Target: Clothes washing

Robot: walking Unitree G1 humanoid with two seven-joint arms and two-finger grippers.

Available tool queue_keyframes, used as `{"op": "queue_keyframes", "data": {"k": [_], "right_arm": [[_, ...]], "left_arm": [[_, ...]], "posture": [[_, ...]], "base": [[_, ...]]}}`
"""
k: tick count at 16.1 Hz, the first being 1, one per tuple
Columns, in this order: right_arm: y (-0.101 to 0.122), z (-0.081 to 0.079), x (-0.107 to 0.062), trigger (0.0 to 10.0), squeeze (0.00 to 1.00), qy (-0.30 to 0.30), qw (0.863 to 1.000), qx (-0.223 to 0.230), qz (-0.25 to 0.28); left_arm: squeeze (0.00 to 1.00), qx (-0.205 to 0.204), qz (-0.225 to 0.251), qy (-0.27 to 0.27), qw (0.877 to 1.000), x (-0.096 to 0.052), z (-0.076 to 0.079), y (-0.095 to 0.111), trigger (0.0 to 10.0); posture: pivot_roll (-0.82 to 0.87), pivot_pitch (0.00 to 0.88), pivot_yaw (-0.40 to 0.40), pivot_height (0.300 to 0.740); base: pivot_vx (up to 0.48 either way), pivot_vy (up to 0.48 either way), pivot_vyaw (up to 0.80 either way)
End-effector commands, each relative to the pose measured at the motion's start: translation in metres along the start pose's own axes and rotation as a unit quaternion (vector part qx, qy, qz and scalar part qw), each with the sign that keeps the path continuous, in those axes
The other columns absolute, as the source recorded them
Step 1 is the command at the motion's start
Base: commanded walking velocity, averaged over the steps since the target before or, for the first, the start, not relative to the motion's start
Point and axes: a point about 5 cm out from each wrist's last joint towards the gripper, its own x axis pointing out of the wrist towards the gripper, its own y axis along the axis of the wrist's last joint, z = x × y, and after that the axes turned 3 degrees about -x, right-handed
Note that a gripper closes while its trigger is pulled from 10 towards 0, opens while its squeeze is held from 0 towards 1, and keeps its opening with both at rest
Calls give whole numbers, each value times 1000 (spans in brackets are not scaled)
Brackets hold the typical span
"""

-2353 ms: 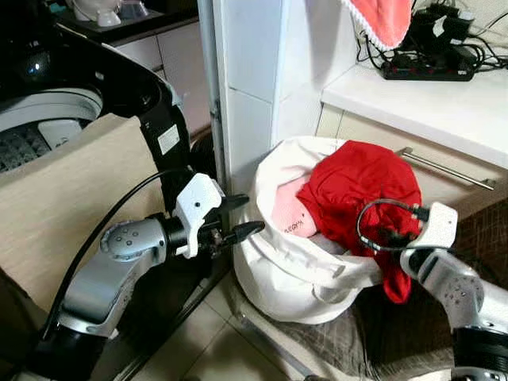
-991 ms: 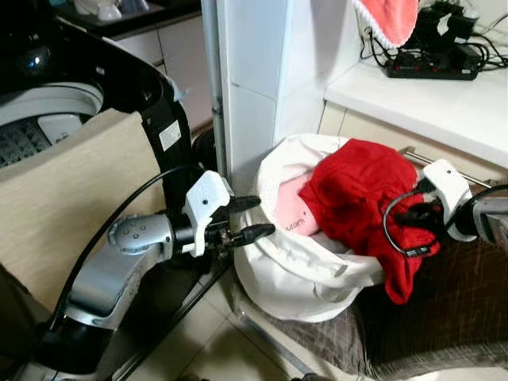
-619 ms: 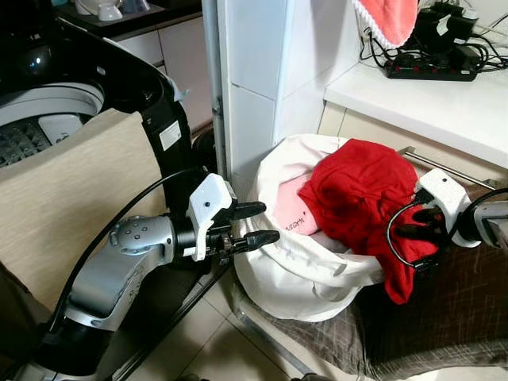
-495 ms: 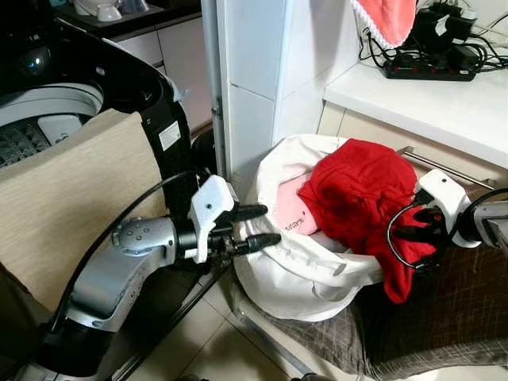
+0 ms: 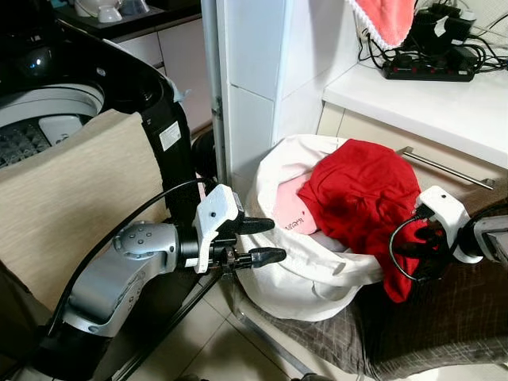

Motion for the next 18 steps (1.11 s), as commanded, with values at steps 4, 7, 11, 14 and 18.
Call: {"op": "queue_keyframes", "data": {"k": [4, 7, 11, 14, 18], "right_arm": [[-6, -3, 6, 0, 0, 15, 1000, 18, 1], [-6, -3, 6, 0, 0, 16, 1000, 23, 3], [-8, -4, 9, 0, 0, 24, 999, 39, 11], [-7, -6, 10, 0, 0, 34, 998, 51, 22], [-7, -7, 10, 0, 0, 42, 997, 57, 26]], "left_arm": [[0, 3, -5, -11, 1000, 1, 3, 2, 10000], [0, 4, -7, -12, 1000, 1, 3, 2, 10000], [0, 4, -8, -14, 1000, 1, 3, 2, 10000], [0, 4, -9, -13, 1000, 0, 3, 2, 10000], [0, 5, -9, -12, 1000, 1, 2, 3, 10000]], "posture": [[-169, 0, 8, 740], [-169, 0, 10, 740], [-169, 0, 10, 740], [-167, 0, 9, 740], [-168, 0, 10, 740]], "base": [[0, 0, 0], [0, 0, 0], [0, 0, 0], [0, 0, 0], [0, 0, 0]]}}
